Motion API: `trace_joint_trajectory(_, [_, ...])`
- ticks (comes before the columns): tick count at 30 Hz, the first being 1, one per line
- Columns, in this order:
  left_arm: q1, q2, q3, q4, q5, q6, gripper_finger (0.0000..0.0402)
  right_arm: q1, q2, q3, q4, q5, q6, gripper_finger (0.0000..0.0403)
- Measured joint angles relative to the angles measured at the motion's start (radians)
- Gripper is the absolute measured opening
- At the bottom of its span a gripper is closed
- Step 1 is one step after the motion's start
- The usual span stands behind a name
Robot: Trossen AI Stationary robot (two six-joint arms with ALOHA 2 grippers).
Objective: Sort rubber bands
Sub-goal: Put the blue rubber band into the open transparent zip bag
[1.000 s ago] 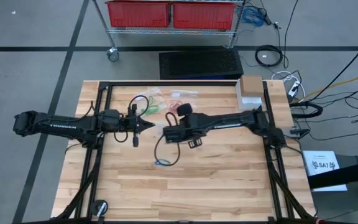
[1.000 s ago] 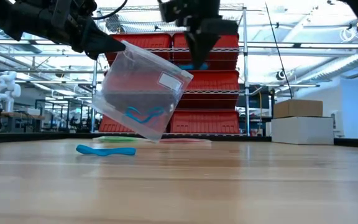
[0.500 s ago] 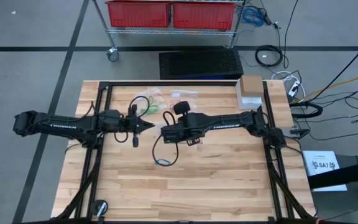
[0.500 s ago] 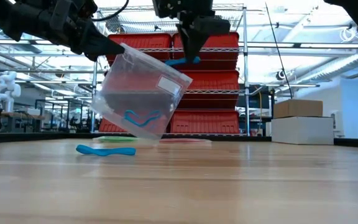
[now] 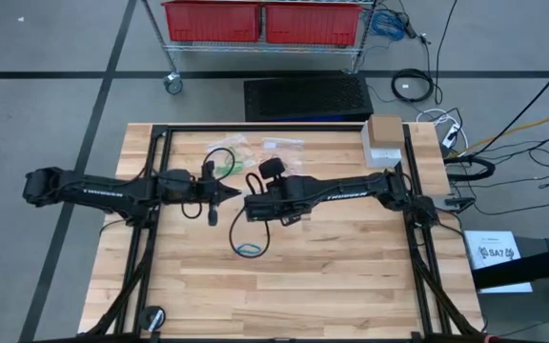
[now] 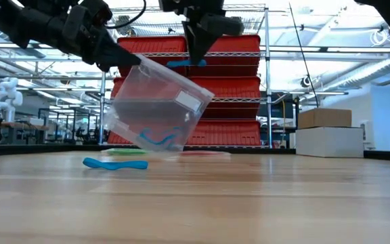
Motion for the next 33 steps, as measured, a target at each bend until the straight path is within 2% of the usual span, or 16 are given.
trace_joint_trajectory(25, [0.0, 0.016, 0.001, 0.055, 0.035, -0.027, 0.0002, -0.021, 0.008, 0.0, 0.005, -0.005, -0.026, 0.0])
trace_joint_trajectory(30, [0.0, 0.016, 0.001, 0.058, 0.029, -0.05, 0.0002, -0.006, 0.008, 0.0, 0.043, -0.081, -0.044, 0.0])
trace_joint_trajectory(33, [0.0, 0.016, 0.001, 0.057, 0.027, -0.052, 0.0002, 0.002, 0.008, 0.0, 0.06, -0.084, -0.054, 0.0])
